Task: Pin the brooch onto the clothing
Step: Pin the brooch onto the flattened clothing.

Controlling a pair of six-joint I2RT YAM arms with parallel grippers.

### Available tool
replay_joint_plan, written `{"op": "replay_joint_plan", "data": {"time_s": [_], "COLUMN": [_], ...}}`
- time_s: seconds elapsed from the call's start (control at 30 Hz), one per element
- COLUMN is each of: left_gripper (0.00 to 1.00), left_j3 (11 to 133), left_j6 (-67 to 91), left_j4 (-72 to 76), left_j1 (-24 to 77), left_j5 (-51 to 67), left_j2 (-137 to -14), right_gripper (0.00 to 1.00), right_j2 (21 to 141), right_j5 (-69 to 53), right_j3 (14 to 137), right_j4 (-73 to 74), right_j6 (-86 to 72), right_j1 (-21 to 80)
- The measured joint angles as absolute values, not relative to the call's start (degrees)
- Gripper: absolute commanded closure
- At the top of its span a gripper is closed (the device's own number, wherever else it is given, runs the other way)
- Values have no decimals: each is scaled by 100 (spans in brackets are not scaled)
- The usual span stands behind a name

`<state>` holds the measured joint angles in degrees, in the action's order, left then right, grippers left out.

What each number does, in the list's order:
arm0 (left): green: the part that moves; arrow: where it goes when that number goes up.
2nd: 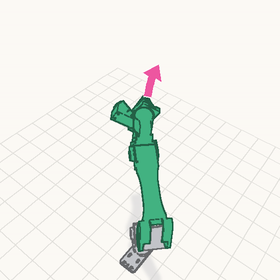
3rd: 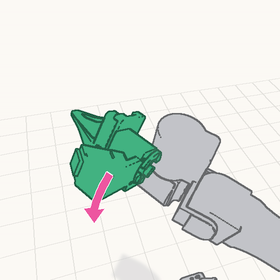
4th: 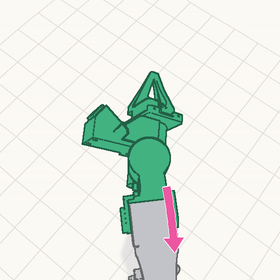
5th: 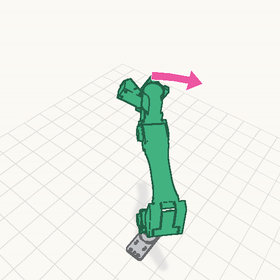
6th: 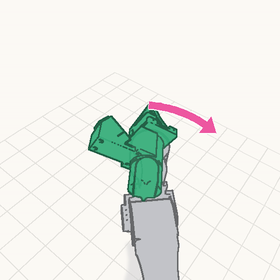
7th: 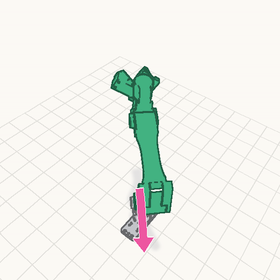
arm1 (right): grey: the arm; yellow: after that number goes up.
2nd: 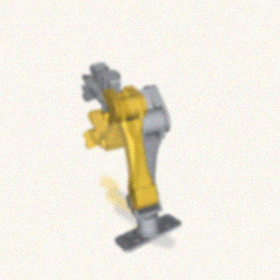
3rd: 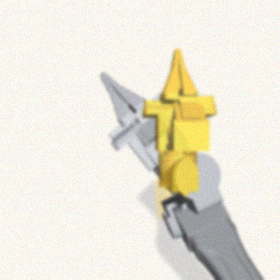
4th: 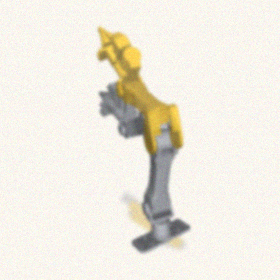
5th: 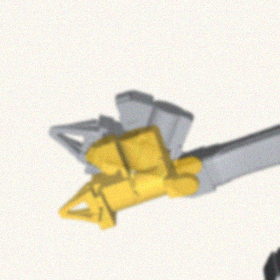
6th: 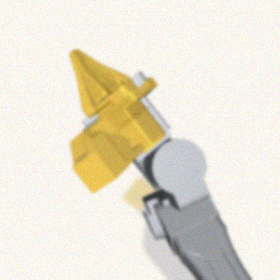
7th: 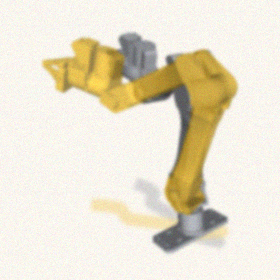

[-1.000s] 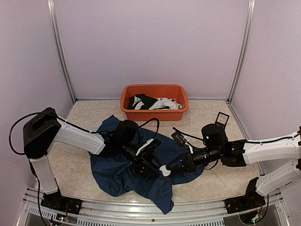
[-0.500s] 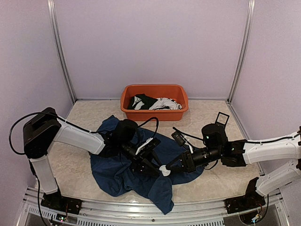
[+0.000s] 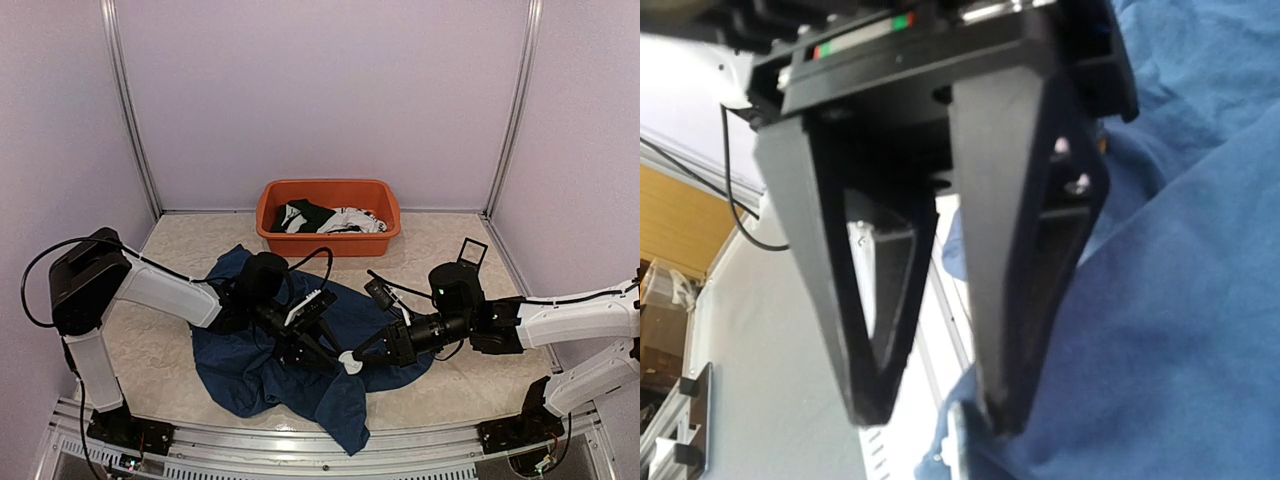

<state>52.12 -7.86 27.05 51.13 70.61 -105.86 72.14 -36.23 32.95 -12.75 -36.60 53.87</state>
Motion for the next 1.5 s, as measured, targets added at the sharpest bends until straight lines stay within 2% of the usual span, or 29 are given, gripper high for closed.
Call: {"op": "replay_joint_plan", "data": {"time_s": [0.17, 0.73, 1.13, 1.5], "left_gripper": [73, 77, 94, 91], "left_j3": [5343, 5398, 5470, 5428], "left_j6": [-792, -755, -582, -89], "left_j4": [2639, 2602, 2569, 2832], "left_j1": [5192, 5266, 5336, 5345], "left_j5": [7002, 6938, 6807, 6552], "left_j2": [-10659, -10713, -10822, -10886], "right_gripper": [100, 100, 100, 100], "right_j2": [7214, 7199, 7199, 7199], "right_j5": [-3623, -3634, -3747, -3708], "right_j3": [3295, 3295, 3295, 3229], "right_j4": [-1275, -1275, -1271, -1295], "right_j6": [-3673, -3701, -3715, -3721], "right_j1": [5387, 5387, 5387, 5343]}}
